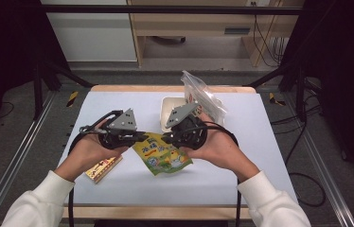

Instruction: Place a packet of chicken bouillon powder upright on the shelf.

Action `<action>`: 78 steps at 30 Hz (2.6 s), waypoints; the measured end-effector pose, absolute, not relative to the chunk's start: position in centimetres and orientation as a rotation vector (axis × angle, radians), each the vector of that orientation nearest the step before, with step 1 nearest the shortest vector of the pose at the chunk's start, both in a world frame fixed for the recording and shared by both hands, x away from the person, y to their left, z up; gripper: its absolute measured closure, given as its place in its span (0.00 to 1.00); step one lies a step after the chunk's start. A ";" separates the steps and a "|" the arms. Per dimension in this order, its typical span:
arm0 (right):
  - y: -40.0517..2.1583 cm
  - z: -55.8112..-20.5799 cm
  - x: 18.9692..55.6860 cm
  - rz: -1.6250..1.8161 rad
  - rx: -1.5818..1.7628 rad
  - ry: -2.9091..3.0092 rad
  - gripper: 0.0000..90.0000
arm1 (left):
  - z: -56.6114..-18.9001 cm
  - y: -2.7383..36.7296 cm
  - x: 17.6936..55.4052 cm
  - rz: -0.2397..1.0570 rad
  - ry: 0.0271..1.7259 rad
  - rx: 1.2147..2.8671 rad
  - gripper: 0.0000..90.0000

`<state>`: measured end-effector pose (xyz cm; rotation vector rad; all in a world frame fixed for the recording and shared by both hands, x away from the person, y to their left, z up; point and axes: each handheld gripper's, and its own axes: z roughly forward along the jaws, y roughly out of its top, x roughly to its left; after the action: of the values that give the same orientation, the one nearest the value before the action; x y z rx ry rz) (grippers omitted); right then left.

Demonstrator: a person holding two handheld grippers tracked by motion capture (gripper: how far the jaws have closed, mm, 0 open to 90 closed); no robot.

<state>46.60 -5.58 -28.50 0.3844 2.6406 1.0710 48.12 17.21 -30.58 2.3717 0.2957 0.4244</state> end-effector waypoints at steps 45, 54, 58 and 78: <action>-11.3 -32.1 49.1 1.423 0.855 2.642 1.00 | -28.9 19.0 47.7 0.586 0.547 2.157 0.24; -12.4 -31.6 48.7 1.495 0.929 2.534 1.00 | -31.4 20.5 46.9 0.581 0.640 2.149 0.19; -12.6 -31.4 48.5 1.529 0.953 2.497 1.00 | -32.6 21.2 46.8 0.560 0.659 2.152 0.18; -13.2 -29.0 48.1 1.709 1.078 2.291 1.00 | -39.1 23.5 44.3 0.583 0.819 2.081 0.14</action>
<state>48.09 -13.15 -29.02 1.0775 2.2906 1.7085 44.29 23.47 -39.13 2.0805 0.8190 0.5826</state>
